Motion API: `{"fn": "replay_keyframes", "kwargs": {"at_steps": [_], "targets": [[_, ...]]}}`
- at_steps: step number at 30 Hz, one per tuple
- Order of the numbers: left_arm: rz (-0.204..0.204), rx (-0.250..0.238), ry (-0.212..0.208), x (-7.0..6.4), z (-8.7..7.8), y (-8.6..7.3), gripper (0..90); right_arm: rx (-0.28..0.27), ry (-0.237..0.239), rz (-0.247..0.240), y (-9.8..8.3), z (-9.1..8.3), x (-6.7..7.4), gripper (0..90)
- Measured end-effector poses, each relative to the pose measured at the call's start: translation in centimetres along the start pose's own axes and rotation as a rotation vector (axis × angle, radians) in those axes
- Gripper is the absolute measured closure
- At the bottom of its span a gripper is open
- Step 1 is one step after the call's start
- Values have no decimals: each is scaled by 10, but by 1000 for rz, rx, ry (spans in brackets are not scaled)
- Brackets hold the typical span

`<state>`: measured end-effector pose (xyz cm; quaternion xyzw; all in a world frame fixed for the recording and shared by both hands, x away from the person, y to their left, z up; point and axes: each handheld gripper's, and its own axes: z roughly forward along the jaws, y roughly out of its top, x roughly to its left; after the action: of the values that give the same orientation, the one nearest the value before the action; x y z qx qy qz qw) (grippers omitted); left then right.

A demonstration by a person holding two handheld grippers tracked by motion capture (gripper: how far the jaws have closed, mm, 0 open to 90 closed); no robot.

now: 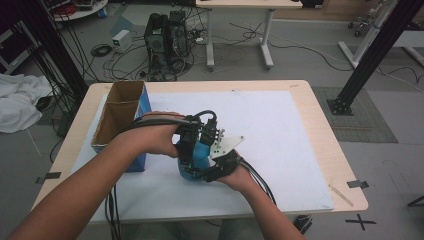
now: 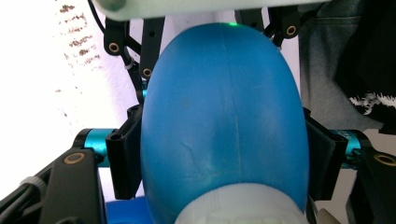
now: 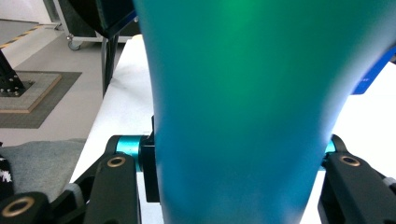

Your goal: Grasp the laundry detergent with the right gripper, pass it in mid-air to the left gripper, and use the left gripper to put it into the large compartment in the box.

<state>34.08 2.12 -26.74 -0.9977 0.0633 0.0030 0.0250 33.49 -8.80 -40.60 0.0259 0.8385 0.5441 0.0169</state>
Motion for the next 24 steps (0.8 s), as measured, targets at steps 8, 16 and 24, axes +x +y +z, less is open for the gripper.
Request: {"fn": "replay_keyframes", "kwargs": {"at_steps": [8,16,24], "targets": [[22,-3,13,2,1,1,300,-35,-28,-76,1,2,-5,447],[0,0,4,-1,1,-1,323,0,-3,0,1,1,0,447],[3,6,3,-2,1,0,351,30,14,43,0,0,4,446]]}}
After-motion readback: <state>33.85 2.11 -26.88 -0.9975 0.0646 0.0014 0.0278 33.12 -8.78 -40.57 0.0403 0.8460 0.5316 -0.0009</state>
